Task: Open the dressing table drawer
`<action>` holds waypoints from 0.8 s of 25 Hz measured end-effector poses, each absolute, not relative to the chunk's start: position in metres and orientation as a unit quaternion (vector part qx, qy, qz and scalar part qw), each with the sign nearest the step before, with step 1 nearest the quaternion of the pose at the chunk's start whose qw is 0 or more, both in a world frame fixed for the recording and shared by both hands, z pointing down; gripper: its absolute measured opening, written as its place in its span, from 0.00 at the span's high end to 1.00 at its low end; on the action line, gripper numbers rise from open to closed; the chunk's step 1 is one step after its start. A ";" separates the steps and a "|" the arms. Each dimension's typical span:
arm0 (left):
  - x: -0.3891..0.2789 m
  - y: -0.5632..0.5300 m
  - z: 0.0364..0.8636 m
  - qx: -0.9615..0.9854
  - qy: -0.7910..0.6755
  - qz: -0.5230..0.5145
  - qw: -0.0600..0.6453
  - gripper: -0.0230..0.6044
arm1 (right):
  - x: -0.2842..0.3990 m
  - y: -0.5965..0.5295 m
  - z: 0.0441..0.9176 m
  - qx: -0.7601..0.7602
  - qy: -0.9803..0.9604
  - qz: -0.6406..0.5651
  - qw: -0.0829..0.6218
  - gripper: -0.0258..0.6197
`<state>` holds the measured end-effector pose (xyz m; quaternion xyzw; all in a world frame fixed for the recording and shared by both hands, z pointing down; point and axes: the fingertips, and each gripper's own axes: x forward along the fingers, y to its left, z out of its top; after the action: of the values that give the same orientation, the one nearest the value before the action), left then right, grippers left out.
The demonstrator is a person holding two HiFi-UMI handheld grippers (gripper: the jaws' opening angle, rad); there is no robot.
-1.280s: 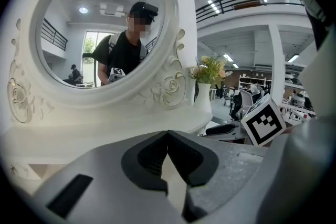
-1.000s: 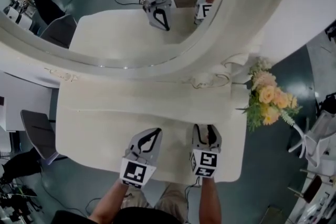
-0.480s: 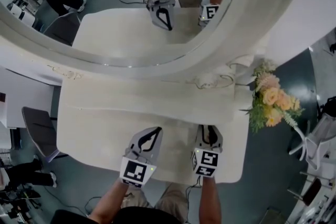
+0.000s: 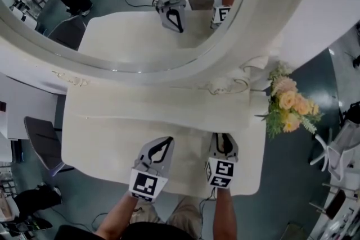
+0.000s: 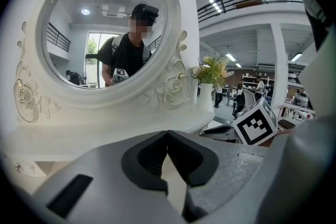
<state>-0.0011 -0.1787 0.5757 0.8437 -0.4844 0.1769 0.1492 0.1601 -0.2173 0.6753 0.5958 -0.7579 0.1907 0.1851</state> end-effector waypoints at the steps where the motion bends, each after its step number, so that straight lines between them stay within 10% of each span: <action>1: -0.001 -0.178 0.576 0.844 -0.484 0.177 0.148 0.96 | 0.160 -0.217 0.675 0.596 -0.758 0.190 0.185 0.81; 20: 0.001 -0.155 0.568 0.848 -0.477 0.179 0.142 0.96 | 0.162 -0.183 0.680 0.594 -0.756 0.200 0.189 0.81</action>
<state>0.0007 -0.1555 0.5679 0.8485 -0.4774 0.1790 0.1420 0.1620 -0.1829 0.6799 0.5942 -0.7558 0.2000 0.1890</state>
